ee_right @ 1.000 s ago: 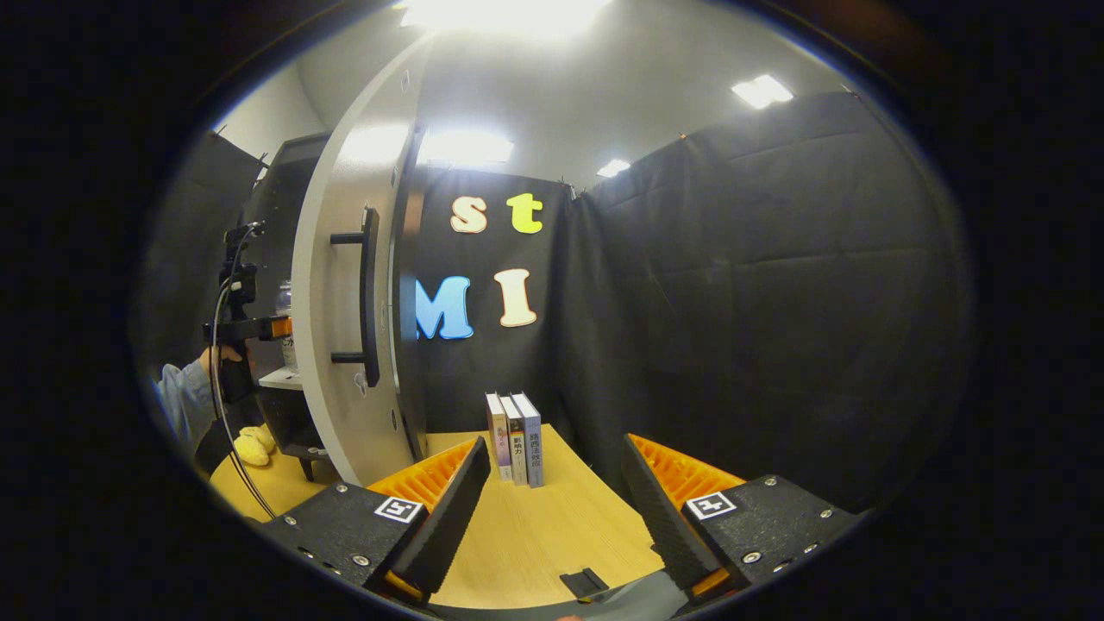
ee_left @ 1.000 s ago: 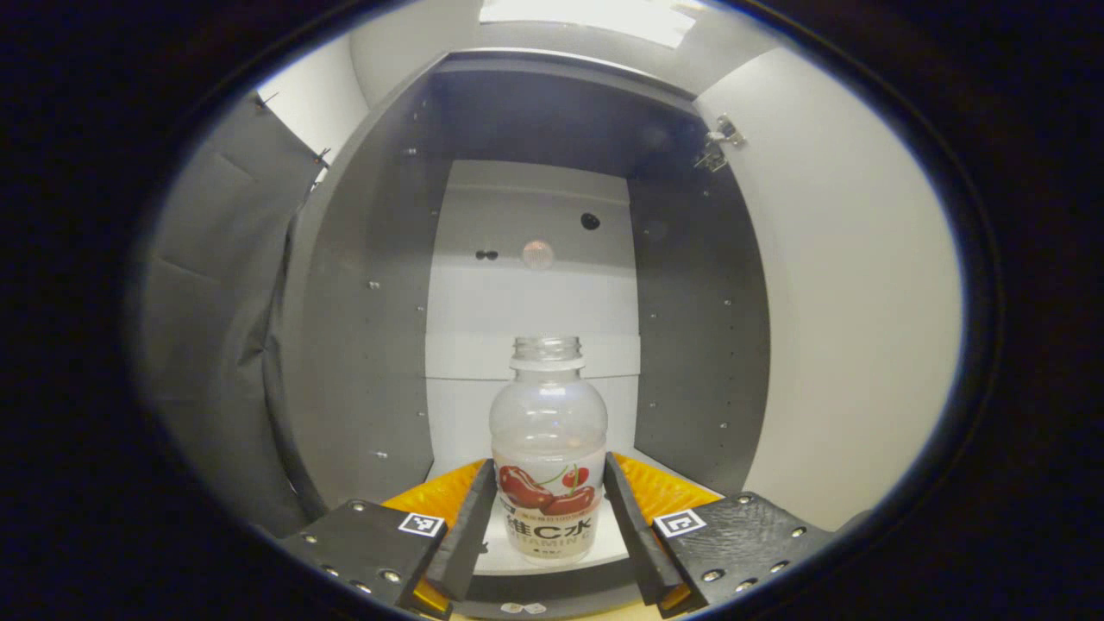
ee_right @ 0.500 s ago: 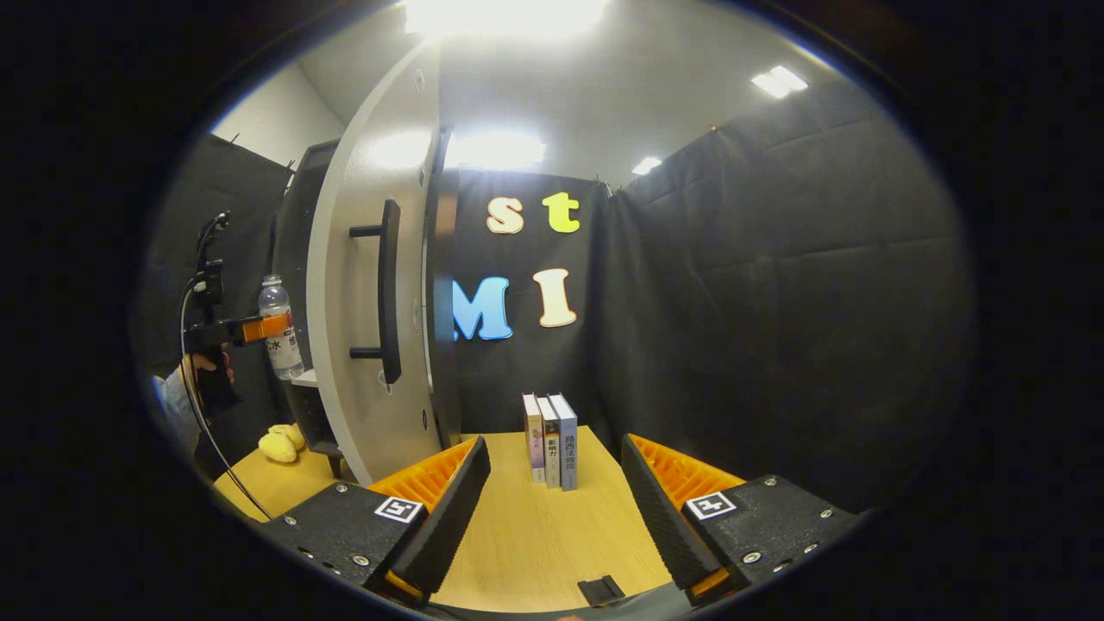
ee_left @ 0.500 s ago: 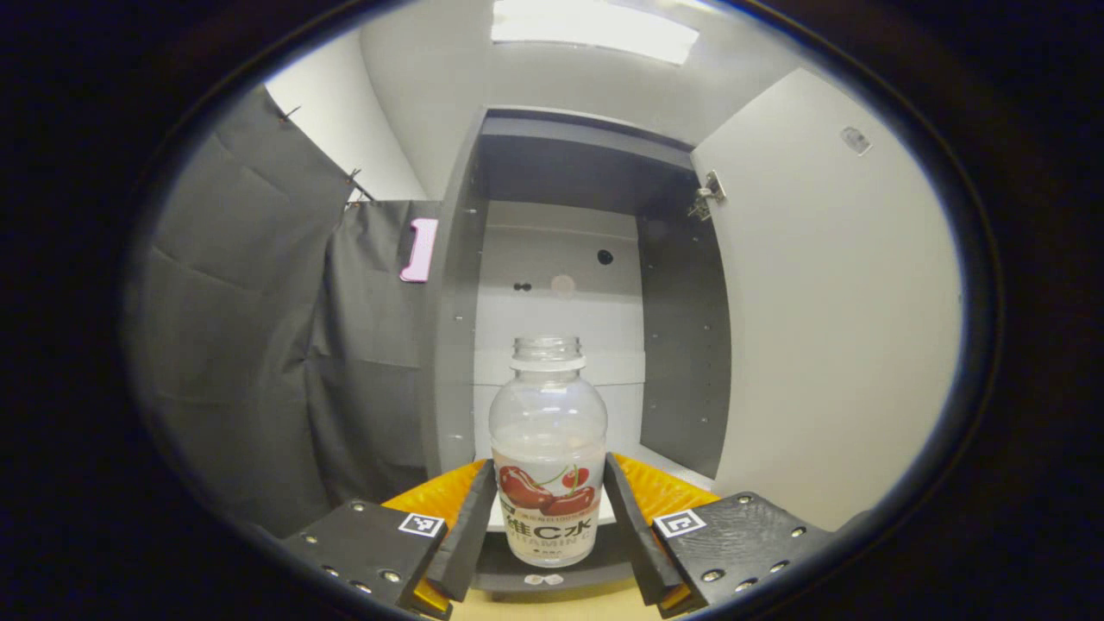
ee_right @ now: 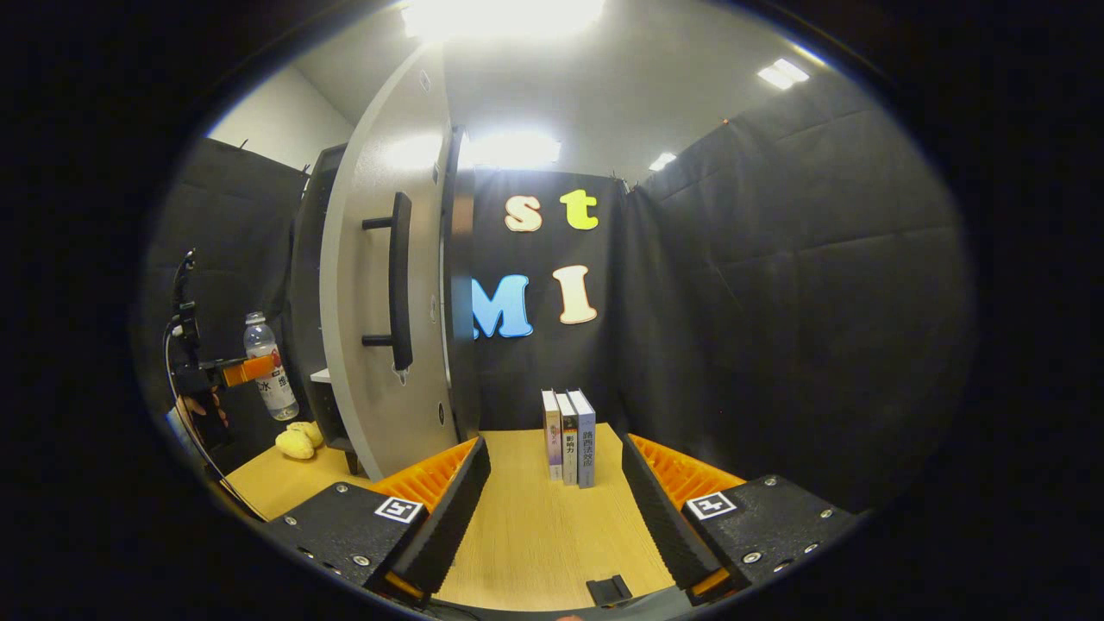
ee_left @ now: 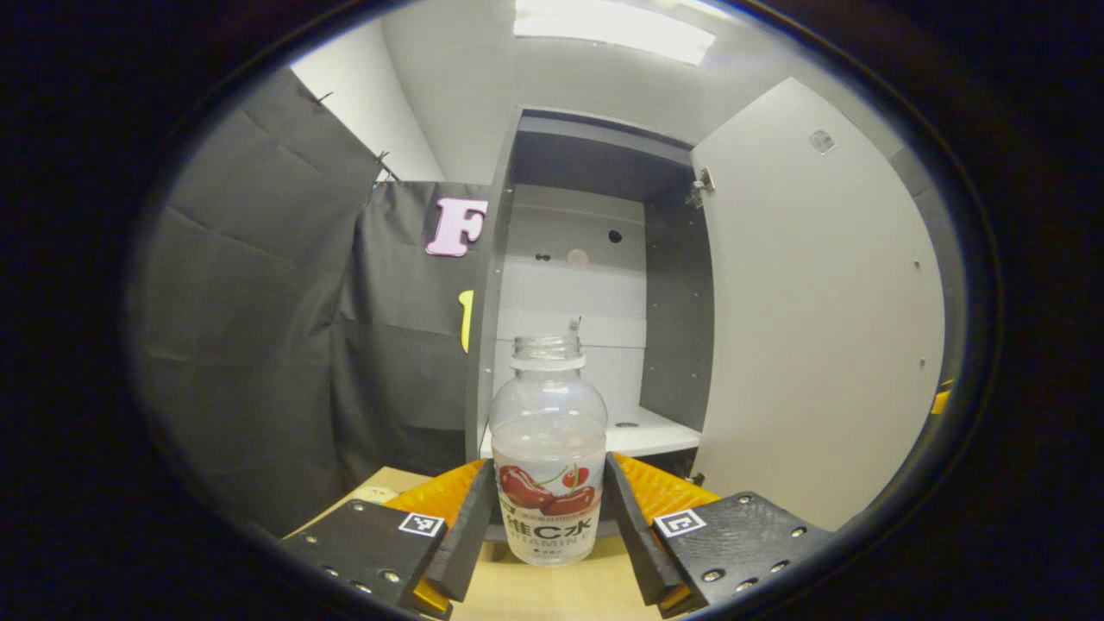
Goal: Open the cabinet door with the right hand, grasp the bottle in the cabinet with the left hand and place it on the coaster, then close the cabinet door with the right hand.
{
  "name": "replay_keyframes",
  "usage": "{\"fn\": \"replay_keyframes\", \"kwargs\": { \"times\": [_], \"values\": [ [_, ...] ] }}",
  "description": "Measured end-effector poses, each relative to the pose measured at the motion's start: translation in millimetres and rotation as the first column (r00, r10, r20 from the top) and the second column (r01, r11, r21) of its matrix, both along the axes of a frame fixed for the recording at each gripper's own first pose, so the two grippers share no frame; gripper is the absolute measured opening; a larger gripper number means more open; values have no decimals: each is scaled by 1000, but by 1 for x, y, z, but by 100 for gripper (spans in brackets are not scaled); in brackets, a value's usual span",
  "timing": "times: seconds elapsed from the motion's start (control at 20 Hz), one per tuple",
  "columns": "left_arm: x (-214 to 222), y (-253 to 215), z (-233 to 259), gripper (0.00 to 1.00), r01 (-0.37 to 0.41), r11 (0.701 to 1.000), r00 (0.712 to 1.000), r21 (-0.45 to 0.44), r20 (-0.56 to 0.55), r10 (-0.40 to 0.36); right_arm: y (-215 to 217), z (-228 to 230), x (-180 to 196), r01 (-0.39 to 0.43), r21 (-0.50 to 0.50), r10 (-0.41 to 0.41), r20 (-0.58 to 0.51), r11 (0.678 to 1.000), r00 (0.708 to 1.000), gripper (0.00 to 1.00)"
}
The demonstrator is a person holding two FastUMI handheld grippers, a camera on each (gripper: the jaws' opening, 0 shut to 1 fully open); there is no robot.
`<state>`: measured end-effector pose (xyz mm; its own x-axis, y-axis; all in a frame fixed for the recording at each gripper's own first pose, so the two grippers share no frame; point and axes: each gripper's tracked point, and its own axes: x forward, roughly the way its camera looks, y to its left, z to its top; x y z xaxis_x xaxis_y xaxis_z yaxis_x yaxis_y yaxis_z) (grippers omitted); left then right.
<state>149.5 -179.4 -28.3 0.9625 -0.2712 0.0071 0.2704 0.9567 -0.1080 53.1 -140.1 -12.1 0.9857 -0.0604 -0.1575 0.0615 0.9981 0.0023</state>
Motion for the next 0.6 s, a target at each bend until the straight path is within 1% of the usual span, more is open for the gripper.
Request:
{"fn": "replay_keyframes", "kwargs": {
  "times": [0.1, 0.15, 0.2, 0.25, 0.35, 0.4, 0.55, 0.6],
  "values": [
    [-13, 8, -19, 73, -9, 1000, 1000, 2, -18, 9, 2, 0, 1, -9, 4, 9, 4, 1000, 1000, 95],
    [-19, 13, -30, 71, -19, 1000, 999, 10, -26, 19, 3, 0, 2, -13, 5, 13, 4, 1000, 1000, 95],
    [-25, 18, -41, 73, -30, 999, 999, 17, -38, 30, 3, -1, 3, -18, 1, 18, 4, 1000, 1000, 95],
    [-29, 22, -53, 73, -35, 999, 998, 15, -52, 36, 2, -1, 4, -17, -9, 17, 4, 1000, 1000, 95],
    [-37, 28, -79, 73, -46, 999, 996, 4, -81, 46, -5, 2, 7, -6, -25, 7, 9, 1000, 1000, 95],
    [-39, 33, -92, 71, -56, 998, 994, 5, -93, 56, -6, 4, 7, -3, -23, 4, 12, 1000, 1000, 95],
    [-49, 44, -125, 71, -71, 997, 991, -4, -117, 70, -9, 7, 12, 7, -18, -7, 19, 1000, 1000, 95],
    [-53, 46, -137, 73, -72, 997, 989, -9, -128, 70, -9, 7, 13, 11, -20, -11, 19, 1000, 1000, 95]
  ]
}}
